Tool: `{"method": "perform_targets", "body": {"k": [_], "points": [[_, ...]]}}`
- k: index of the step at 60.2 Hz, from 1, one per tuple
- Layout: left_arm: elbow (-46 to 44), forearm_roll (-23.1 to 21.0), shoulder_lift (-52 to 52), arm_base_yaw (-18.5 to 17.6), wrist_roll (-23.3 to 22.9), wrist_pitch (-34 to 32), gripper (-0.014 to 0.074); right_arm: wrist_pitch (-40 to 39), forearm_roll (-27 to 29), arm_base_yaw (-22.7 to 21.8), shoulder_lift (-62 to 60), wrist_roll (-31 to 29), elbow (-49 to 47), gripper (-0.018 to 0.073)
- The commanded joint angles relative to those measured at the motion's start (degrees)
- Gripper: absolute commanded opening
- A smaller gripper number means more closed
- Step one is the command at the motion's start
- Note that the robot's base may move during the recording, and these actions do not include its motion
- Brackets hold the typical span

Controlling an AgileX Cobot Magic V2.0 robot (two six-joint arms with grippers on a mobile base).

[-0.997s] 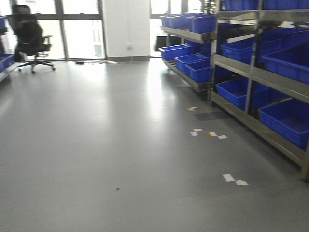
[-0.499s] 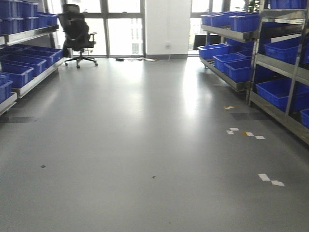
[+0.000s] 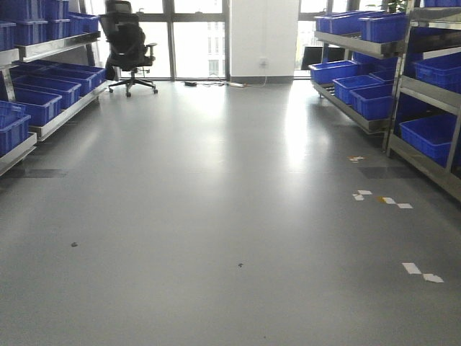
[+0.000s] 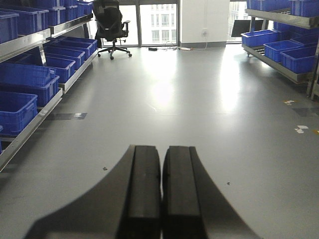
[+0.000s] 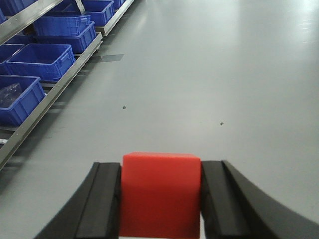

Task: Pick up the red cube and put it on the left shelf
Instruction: 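Drive the base across the floor toward the blue-bin shelf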

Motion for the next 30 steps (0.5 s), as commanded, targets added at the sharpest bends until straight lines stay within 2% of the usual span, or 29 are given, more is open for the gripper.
{"method": "perform_targets", "body": {"k": [1,30], "points": [[1.3,-0.2,-0.8,0.0,-0.1,-5.1,0.0102,-4.6,0.5,0.1,0.9,-0.4,-1.6,0.0055],[1.3,-0.2,-0.8,0.0,-0.1,-5.1,0.0102,-4.6,0.5,0.1,0.9,-0.4,-1.6,0.0055]]}}
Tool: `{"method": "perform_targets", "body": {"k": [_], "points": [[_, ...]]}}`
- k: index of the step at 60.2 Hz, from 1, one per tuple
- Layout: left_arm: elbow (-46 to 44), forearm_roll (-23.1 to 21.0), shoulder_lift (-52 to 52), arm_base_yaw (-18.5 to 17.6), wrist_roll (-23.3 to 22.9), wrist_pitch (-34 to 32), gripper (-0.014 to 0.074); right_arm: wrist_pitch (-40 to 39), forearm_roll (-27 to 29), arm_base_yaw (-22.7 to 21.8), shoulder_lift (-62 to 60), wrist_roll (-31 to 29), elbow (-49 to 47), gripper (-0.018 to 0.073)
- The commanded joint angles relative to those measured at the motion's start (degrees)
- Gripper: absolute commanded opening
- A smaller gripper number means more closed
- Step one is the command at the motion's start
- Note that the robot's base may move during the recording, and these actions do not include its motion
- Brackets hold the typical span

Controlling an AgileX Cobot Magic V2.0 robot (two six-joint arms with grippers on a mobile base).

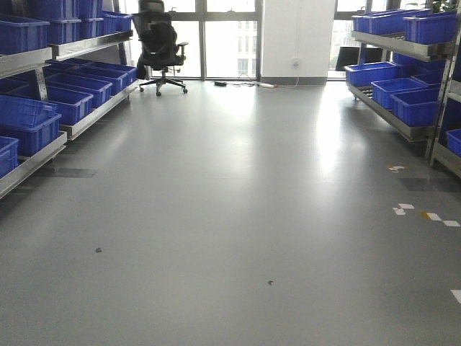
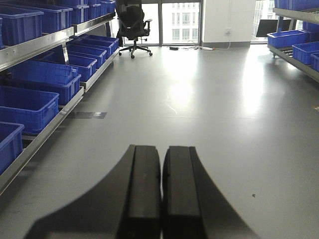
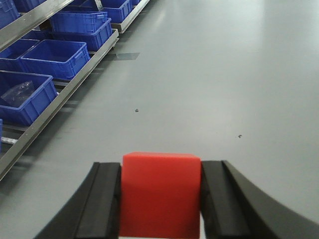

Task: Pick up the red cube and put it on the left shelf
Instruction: 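Drive the base across the floor toward the blue-bin shelf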

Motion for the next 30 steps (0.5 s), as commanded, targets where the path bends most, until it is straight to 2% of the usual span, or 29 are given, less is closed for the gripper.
{"method": "perform_targets", "body": {"k": [1,30], "points": [[1.3,-0.2,-0.8,0.0,-0.1,-5.1,0.0102,-4.6,0.5,0.1,0.9,-0.4,-1.6,0.0055],[1.3,-0.2,-0.8,0.0,-0.1,-5.1,0.0102,-4.6,0.5,0.1,0.9,-0.4,-1.6,0.0055]]}}
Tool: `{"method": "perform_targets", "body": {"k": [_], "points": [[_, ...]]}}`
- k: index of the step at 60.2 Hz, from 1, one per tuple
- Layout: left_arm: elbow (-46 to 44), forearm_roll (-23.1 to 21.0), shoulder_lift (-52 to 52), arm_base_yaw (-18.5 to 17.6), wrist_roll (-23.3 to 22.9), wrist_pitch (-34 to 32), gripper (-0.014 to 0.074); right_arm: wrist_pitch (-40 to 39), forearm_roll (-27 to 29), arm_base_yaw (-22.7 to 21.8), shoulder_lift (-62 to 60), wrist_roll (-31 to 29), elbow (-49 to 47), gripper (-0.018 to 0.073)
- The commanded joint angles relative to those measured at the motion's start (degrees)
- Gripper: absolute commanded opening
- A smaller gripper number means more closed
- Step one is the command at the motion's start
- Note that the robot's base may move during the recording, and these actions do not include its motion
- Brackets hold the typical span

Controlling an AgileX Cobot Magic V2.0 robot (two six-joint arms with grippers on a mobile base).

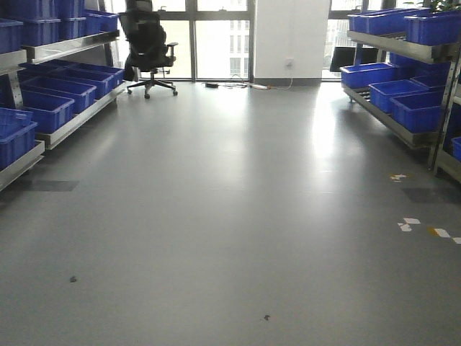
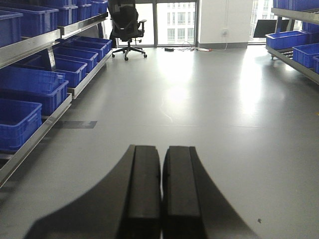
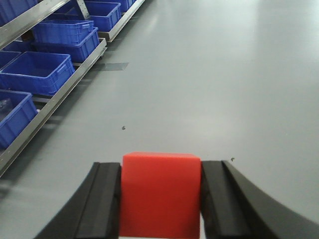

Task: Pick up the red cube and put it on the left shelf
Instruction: 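Drive the base across the floor toward the blue-bin shelf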

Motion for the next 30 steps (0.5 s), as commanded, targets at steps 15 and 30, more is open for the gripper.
{"method": "perform_targets", "body": {"k": [15,30], "points": [[1.3,-0.2,-0.8,0.0,-0.1,-5.1,0.0102,-4.6,0.5,0.1,0.9,-0.4,-1.6,0.0055],[1.3,-0.2,-0.8,0.0,-0.1,-5.1,0.0102,-4.6,0.5,0.1,0.9,-0.4,-1.6,0.0055]]}}
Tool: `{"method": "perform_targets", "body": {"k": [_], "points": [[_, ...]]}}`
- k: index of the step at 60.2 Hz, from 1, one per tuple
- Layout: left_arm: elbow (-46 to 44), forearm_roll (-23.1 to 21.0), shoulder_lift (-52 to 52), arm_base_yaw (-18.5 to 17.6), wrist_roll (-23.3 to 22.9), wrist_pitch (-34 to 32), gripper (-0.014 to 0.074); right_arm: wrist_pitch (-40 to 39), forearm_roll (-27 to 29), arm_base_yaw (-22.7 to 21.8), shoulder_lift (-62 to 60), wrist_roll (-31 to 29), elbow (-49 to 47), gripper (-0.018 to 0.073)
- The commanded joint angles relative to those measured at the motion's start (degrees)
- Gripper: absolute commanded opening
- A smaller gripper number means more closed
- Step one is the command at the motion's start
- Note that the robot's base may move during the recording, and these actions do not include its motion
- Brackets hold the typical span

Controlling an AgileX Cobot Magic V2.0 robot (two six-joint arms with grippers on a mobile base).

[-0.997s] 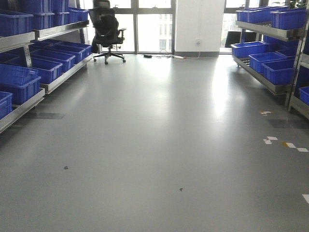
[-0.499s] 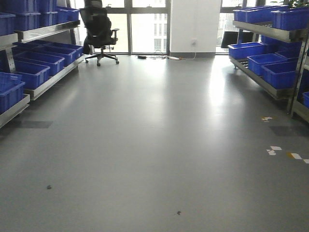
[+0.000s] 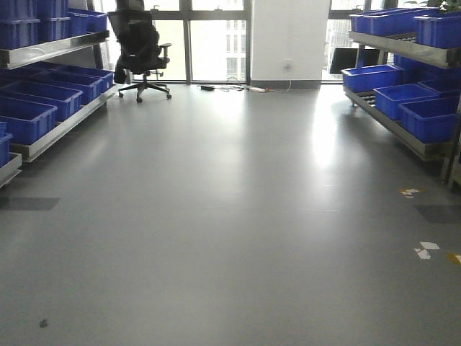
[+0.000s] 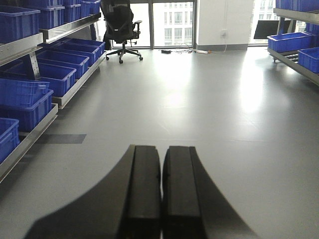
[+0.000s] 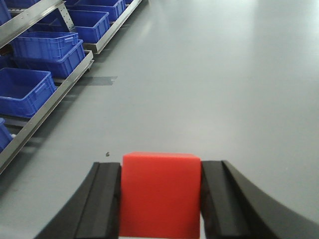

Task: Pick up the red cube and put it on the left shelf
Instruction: 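Drive the base across the floor toward the blue-bin shelf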

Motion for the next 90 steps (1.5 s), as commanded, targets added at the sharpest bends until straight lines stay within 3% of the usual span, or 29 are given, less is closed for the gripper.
{"method": "perform_targets", "body": {"k": [1,90], "points": [[1.3,-0.2,-0.8,0.0,-0.1,-5.1,0.0102,-4.6,0.5,0.1,0.9,-0.4,-1.6,0.0055],[1.3,-0.2,-0.8,0.0,-0.1,-5.1,0.0102,-4.7,0.5,0.1,0.9,-0.4,-1.6,0.0055]]}}
